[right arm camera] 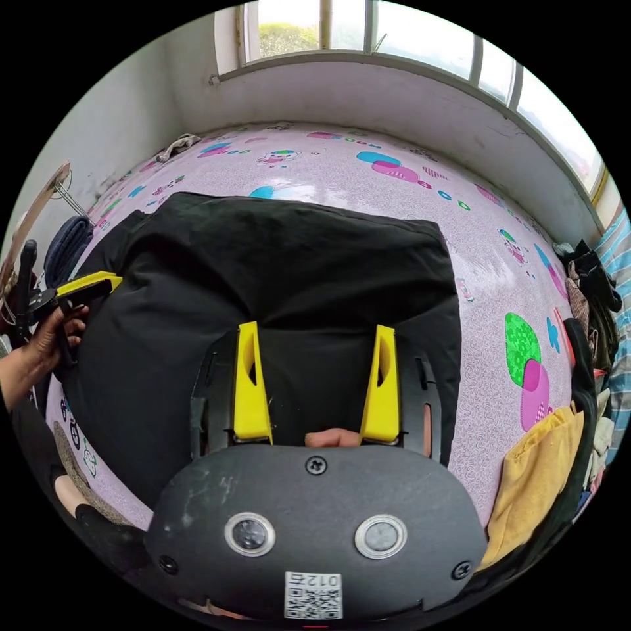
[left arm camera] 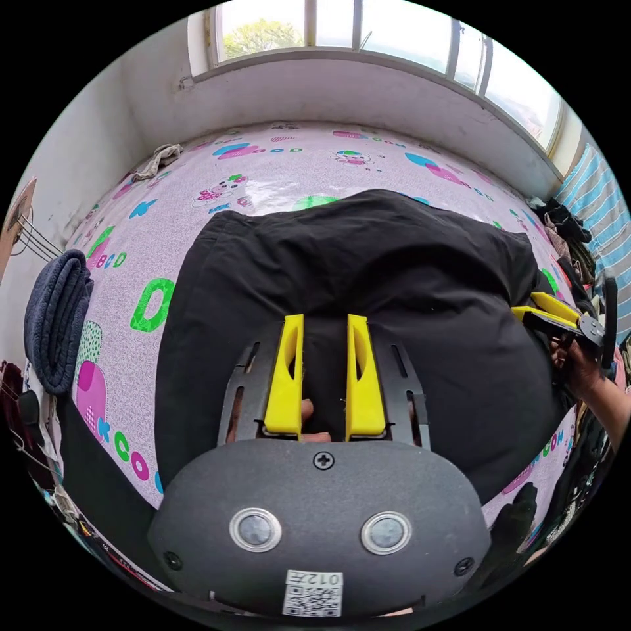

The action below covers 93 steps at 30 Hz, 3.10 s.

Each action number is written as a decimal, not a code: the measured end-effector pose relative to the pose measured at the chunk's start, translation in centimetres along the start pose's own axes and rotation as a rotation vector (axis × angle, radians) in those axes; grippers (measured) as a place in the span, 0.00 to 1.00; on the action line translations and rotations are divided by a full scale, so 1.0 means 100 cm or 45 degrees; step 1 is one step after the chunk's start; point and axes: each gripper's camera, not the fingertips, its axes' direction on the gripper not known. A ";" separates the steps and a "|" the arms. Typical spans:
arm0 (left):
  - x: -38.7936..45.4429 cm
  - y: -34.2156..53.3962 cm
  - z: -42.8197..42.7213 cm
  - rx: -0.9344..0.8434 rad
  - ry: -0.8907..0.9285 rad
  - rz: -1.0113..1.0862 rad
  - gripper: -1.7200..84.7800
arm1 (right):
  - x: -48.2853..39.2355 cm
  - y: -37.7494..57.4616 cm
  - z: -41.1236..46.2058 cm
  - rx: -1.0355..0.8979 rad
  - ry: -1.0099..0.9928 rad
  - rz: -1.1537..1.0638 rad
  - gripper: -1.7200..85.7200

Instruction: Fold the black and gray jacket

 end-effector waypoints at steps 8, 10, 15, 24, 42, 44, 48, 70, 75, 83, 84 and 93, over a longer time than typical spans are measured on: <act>-0.002 0.001 -0.008 0.000 0.080 -0.021 0.14 | 0.045 0.037 0.060 -0.016 -0.030 0.012 0.28; -0.001 0.001 -0.011 -0.001 0.094 -0.010 0.14 | 0.056 0.046 0.068 -0.006 -0.036 0.016 0.28; -0.010 -0.003 -0.023 -0.035 0.145 -0.075 0.15 | 0.088 0.062 0.086 -0.034 -0.039 0.019 0.28; -0.029 0.020 -0.054 0.058 0.024 -0.278 0.22 | 0.088 0.080 0.077 0.121 -0.147 0.013 0.31; -0.021 0.033 -0.033 0.073 -0.095 -0.297 0.20 | 0.164 0.141 0.145 -0.014 -0.112 -0.081 0.32; -0.026 0.035 -0.033 0.080 -0.083 -0.329 0.20 | 0.168 0.151 0.112 0.046 -0.210 -0.155 0.29; -0.028 0.035 -0.033 0.084 -0.077 -0.322 0.20 | 0.133 0.188 0.070 0.177 -0.290 -0.405 0.29; -0.058 0.037 -0.027 0.100 -0.056 -0.365 0.18 | 0.313 0.334 0.041 -0.050 -0.243 -0.688 0.22; -0.062 0.035 -0.025 0.090 -0.079 -0.358 0.17 | 0.318 0.348 0.047 0.061 -0.205 -0.709 0.22; -0.087 0.035 -0.034 0.052 -0.053 -0.388 0.13 | 0.306 0.327 0.040 0.070 -0.186 -0.713 0.22; -0.094 0.037 -0.042 0.055 -0.005 -0.379 0.12 | 0.305 0.325 0.040 0.073 -0.185 -0.711 0.22; -0.147 0.080 -0.043 0.118 0.085 -0.374 0.13 | 0.280 0.289 0.037 0.079 -0.199 -0.698 0.22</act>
